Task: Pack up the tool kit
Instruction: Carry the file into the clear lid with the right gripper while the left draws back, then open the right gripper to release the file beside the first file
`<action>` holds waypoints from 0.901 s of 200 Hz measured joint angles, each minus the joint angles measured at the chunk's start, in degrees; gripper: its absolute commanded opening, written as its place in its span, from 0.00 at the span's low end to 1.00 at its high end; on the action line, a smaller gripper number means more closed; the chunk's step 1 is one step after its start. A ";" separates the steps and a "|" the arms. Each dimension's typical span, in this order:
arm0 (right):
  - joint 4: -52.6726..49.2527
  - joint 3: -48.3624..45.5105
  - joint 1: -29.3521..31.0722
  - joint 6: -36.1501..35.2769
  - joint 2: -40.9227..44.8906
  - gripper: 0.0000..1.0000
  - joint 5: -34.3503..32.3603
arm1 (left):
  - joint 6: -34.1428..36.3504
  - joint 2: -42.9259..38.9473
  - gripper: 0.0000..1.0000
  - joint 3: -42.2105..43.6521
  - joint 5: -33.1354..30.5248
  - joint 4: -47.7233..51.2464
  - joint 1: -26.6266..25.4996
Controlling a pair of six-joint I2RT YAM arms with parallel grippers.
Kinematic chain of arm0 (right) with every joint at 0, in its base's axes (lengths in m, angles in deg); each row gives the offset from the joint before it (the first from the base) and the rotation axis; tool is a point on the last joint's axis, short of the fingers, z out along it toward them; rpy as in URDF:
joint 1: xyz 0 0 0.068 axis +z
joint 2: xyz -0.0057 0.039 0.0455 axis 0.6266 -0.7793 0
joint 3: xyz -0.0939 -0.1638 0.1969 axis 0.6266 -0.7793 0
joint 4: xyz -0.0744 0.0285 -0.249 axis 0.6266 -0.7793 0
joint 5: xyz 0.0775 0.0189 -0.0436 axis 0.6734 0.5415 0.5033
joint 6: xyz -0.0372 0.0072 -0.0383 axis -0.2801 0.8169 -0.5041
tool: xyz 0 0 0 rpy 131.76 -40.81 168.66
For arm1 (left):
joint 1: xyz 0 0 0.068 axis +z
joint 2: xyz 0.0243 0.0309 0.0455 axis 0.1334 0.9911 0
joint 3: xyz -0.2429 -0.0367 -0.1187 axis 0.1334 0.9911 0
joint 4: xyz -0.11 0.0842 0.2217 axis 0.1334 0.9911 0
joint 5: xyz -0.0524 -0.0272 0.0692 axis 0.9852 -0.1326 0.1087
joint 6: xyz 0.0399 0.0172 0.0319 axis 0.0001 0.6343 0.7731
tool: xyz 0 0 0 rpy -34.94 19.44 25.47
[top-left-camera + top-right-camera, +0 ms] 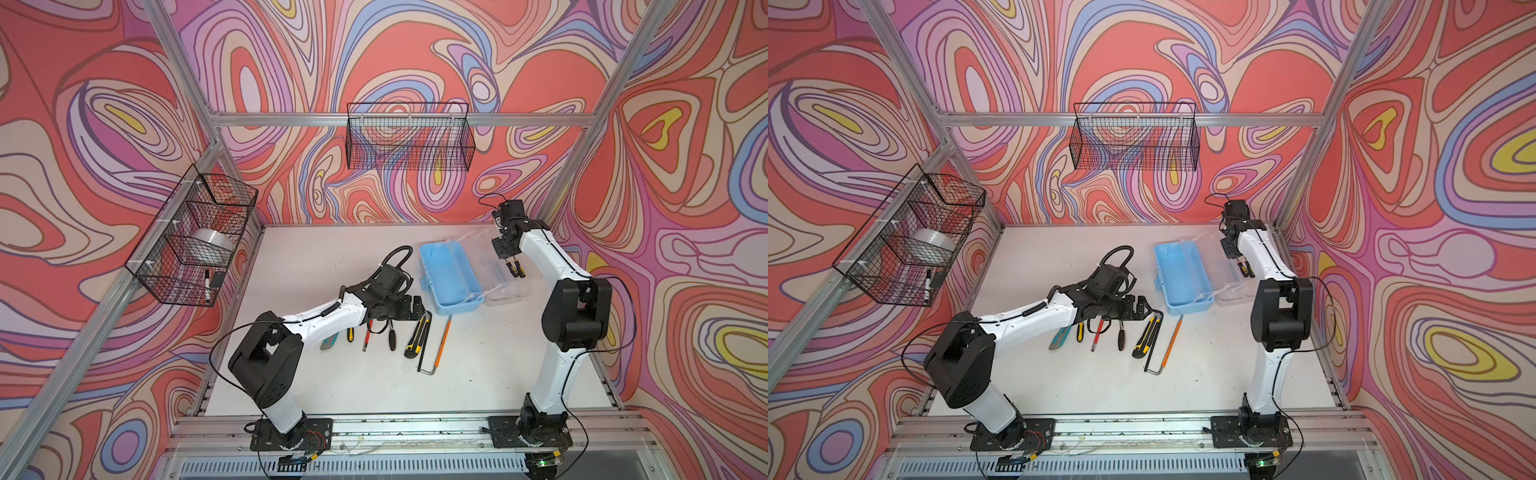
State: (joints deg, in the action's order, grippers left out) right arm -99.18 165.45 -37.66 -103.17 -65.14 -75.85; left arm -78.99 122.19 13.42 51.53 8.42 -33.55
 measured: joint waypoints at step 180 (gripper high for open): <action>0.39 -20.04 0.72 25.90 23.93 0.79 13.42 | -0.46 1.18 0.99 -0.04 -2.47 0.13 0.00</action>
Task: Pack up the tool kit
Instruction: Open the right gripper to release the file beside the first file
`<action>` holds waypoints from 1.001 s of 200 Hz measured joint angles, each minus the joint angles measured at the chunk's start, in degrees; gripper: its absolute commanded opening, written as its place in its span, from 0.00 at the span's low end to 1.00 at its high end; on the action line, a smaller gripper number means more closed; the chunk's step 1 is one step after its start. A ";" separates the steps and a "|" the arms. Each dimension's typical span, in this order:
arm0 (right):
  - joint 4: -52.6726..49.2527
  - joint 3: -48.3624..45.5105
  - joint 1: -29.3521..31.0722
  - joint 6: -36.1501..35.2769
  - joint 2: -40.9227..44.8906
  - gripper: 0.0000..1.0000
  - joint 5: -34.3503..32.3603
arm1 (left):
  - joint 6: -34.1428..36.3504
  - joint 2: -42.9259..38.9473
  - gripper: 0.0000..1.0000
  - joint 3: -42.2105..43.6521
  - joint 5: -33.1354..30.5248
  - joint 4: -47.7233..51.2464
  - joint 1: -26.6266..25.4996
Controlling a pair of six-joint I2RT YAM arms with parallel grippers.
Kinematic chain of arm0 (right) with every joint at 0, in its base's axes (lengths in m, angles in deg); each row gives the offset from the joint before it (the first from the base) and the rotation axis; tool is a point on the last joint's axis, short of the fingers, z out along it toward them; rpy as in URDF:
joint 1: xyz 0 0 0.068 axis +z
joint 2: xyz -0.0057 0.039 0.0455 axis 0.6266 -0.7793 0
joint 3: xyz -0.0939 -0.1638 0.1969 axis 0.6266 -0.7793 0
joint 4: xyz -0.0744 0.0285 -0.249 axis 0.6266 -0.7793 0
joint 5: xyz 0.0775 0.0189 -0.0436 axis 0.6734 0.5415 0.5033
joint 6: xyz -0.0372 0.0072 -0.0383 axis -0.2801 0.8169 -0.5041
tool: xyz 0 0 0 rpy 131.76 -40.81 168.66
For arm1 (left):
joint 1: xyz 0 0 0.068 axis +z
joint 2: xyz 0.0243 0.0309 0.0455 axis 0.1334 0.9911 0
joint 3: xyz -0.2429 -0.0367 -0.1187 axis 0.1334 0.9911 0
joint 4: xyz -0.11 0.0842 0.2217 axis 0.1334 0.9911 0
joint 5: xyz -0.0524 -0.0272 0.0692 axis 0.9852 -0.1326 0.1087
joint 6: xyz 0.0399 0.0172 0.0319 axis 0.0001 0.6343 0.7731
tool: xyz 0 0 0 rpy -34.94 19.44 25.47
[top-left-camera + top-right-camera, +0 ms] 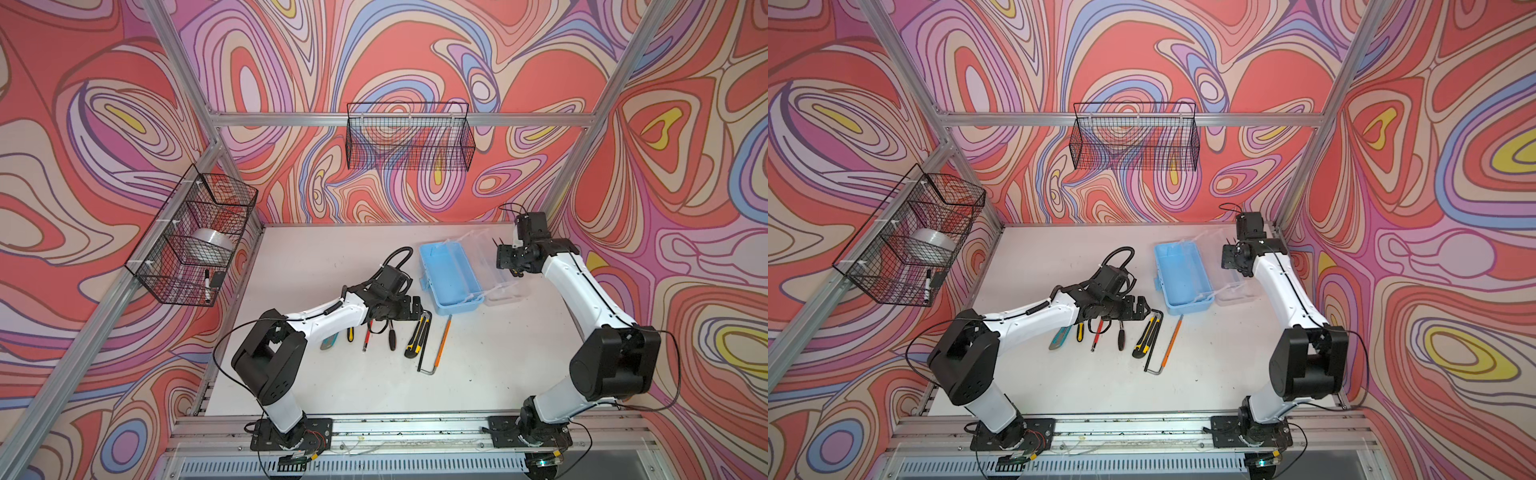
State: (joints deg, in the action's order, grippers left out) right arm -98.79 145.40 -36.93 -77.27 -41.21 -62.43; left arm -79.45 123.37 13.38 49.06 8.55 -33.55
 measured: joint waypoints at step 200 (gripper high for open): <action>13.66 -18.38 24.26 24.96 7.91 0.81 -1.73 | -4.31 1.75 0.84 0.59 -10.16 7.15 0.11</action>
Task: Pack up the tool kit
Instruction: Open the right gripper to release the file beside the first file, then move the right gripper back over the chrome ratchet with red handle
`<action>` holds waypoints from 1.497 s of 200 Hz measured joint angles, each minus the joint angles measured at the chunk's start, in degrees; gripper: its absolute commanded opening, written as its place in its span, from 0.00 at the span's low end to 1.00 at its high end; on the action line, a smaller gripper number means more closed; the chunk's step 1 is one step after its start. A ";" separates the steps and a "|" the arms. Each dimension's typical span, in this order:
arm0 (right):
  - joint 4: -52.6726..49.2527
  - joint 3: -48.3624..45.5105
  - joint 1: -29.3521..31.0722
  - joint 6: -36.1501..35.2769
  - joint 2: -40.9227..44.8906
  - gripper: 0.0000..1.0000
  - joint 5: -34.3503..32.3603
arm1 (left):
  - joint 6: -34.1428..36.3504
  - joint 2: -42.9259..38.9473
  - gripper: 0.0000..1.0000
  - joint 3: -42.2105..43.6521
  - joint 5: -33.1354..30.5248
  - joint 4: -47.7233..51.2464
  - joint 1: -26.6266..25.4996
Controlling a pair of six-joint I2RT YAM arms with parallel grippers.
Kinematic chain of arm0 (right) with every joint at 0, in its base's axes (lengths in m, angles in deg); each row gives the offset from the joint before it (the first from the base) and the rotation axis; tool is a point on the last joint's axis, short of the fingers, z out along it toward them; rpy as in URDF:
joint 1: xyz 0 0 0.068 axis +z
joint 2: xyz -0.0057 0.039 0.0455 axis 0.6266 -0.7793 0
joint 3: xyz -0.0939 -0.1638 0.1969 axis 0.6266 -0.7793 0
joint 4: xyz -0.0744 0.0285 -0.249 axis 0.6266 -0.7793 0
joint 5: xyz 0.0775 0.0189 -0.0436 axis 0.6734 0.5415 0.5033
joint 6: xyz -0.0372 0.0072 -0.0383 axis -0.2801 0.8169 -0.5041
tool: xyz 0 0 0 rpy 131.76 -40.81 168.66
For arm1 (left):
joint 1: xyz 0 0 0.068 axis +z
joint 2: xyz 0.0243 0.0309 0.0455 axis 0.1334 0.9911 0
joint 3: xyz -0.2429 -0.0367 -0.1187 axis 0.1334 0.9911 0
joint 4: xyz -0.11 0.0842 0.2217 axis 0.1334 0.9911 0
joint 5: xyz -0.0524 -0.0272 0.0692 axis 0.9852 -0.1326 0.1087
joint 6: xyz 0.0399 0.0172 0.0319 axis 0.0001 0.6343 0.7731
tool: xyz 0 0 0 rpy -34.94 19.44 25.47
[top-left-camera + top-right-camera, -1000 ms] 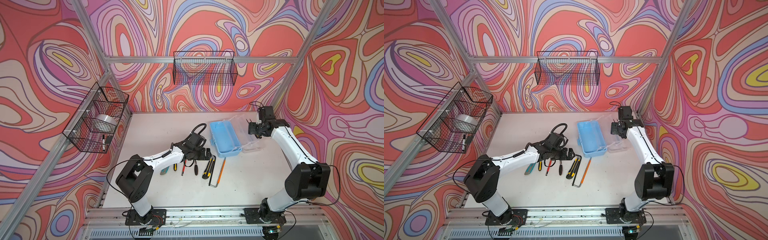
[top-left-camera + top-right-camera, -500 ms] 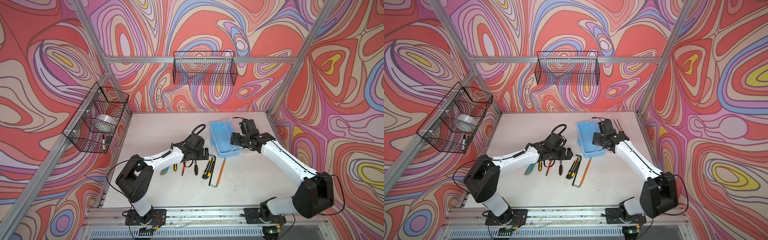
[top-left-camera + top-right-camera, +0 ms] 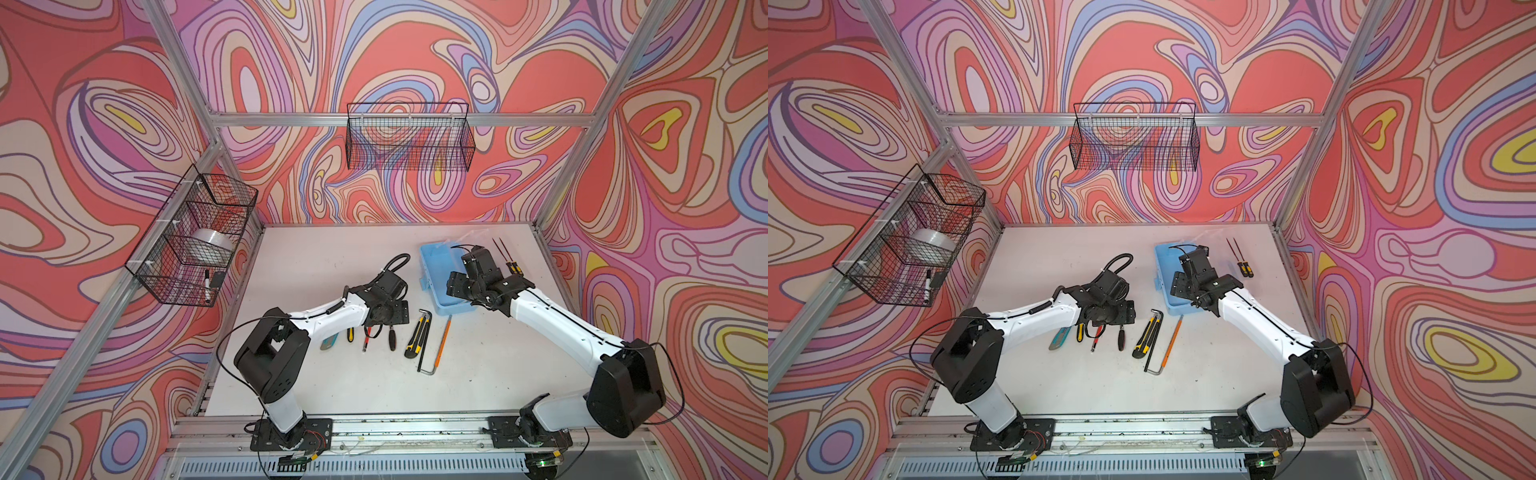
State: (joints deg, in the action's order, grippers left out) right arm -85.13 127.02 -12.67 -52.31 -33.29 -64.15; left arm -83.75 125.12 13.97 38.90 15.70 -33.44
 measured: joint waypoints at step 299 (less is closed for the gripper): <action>0.76 16.92 24.33 7.13 -33.75 0.49 2.43 | 0.70 -13.11 0.87 14.93 -6.12 5.86 15.67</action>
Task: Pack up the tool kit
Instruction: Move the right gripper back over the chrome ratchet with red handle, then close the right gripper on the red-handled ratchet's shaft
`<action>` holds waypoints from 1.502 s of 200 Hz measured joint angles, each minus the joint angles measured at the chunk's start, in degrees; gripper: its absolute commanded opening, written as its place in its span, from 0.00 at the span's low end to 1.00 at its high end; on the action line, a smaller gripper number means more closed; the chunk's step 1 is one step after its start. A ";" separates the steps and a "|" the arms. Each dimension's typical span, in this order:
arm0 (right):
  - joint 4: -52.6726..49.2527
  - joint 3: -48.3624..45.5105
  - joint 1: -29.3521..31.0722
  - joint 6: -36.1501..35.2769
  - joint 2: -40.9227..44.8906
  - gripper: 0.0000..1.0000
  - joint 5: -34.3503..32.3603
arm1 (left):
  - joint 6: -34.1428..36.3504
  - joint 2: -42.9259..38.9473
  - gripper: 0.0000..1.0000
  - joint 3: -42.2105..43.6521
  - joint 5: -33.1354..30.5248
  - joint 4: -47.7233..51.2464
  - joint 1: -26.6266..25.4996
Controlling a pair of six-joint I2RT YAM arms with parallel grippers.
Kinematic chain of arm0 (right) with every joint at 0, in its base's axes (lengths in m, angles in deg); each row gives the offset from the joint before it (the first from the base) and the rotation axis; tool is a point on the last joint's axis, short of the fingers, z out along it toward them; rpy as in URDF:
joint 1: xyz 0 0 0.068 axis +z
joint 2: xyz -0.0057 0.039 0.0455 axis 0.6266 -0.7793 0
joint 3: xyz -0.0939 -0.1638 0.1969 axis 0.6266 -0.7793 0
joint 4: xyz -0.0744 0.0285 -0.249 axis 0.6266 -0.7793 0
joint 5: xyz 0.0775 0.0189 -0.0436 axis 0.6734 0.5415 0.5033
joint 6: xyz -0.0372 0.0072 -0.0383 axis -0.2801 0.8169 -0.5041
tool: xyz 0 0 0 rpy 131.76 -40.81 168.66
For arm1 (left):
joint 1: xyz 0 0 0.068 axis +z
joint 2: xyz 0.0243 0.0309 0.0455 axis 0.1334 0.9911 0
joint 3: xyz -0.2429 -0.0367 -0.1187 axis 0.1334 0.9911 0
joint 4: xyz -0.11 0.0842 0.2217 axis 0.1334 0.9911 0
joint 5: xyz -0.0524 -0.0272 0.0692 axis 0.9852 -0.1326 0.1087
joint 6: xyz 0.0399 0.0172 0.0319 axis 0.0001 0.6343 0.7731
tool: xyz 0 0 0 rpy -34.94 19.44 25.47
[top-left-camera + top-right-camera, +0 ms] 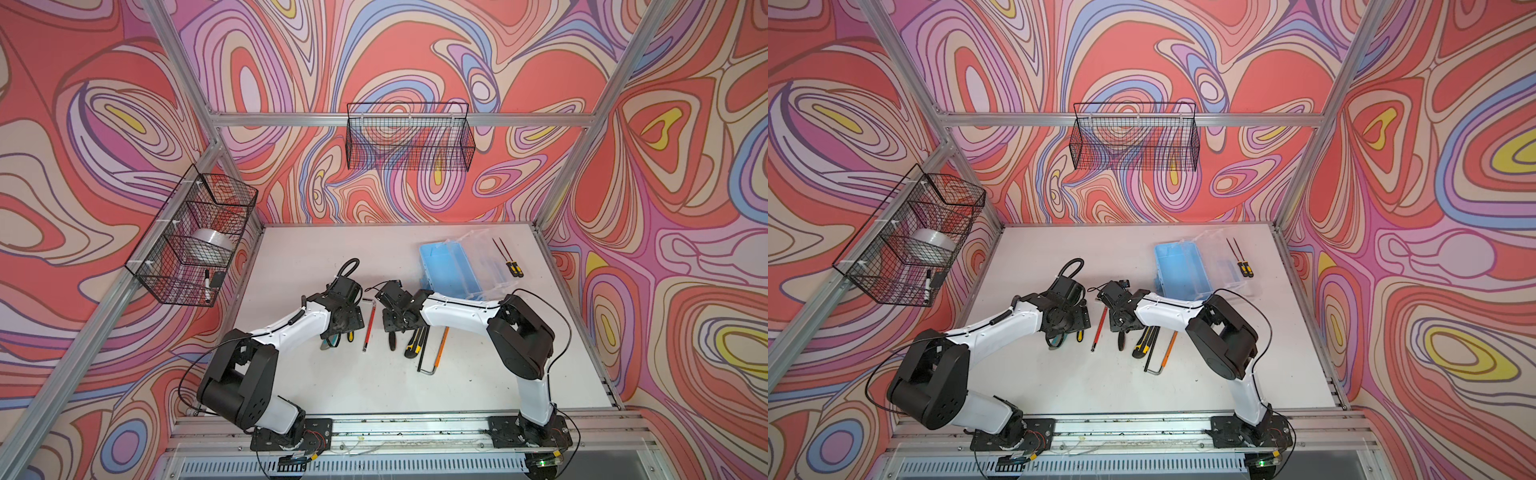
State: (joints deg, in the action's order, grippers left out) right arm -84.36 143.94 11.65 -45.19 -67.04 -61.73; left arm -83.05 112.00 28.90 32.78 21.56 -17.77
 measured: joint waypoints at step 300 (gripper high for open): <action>0.02 0.42 -3.32 -9.84 2.47 0.00 2.38 | 1.01 1.16 0.81 0.87 2.40 -1.11 0.00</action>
State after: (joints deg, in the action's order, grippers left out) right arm -84.34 144.36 8.33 -55.02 -64.57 -59.34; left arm -82.05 113.16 29.77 35.18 20.44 -17.77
